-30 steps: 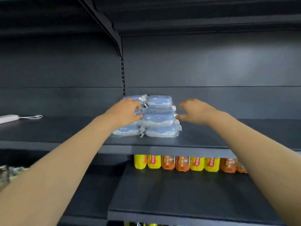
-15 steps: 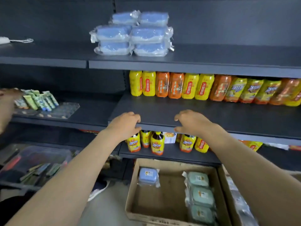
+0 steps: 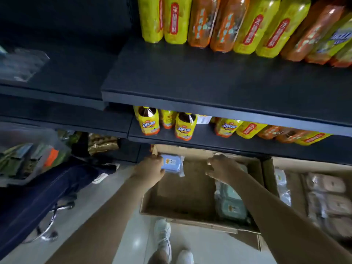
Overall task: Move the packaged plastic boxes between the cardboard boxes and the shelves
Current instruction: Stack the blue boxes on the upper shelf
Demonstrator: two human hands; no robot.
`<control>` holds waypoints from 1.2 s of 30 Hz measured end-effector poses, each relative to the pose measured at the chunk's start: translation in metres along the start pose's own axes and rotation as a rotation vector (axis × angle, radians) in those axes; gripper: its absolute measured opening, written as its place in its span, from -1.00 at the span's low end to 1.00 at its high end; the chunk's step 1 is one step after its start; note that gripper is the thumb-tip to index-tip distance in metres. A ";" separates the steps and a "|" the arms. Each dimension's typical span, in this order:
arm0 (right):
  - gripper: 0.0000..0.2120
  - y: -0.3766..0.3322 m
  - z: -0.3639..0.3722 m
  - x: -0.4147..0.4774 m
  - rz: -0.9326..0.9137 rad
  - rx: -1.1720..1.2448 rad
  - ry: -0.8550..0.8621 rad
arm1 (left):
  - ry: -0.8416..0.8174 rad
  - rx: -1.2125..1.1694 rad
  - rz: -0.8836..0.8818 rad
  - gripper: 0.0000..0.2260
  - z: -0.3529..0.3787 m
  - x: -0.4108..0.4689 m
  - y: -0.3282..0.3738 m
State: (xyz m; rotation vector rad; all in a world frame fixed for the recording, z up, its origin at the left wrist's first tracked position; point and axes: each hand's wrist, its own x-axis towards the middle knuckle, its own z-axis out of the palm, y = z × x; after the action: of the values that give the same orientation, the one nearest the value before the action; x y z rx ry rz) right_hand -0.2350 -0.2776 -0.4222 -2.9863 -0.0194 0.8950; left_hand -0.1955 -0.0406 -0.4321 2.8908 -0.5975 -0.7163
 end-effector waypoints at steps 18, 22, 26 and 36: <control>-0.78 0.046 0.206 0.140 0.223 0.496 -0.137 | 0.004 -0.399 -0.603 -0.57 0.203 0.157 -0.006; -0.79 0.045 0.236 0.153 0.264 0.539 -0.208 | 0.025 -0.540 -0.698 -0.43 0.237 0.188 -0.010; -0.76 0.043 0.253 0.155 0.247 0.548 -0.325 | 0.092 -0.606 -0.762 -0.37 0.251 0.203 -0.015; -0.81 0.050 0.256 0.165 0.406 0.798 -0.191 | 0.008 -0.859 -0.854 -0.13 0.273 0.167 0.002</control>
State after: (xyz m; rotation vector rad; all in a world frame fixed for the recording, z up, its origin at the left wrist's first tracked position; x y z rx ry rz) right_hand -0.2379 -0.3196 -0.7276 -2.1768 0.7653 0.9200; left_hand -0.1884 -0.1109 -0.7441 2.1946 0.8239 -0.7579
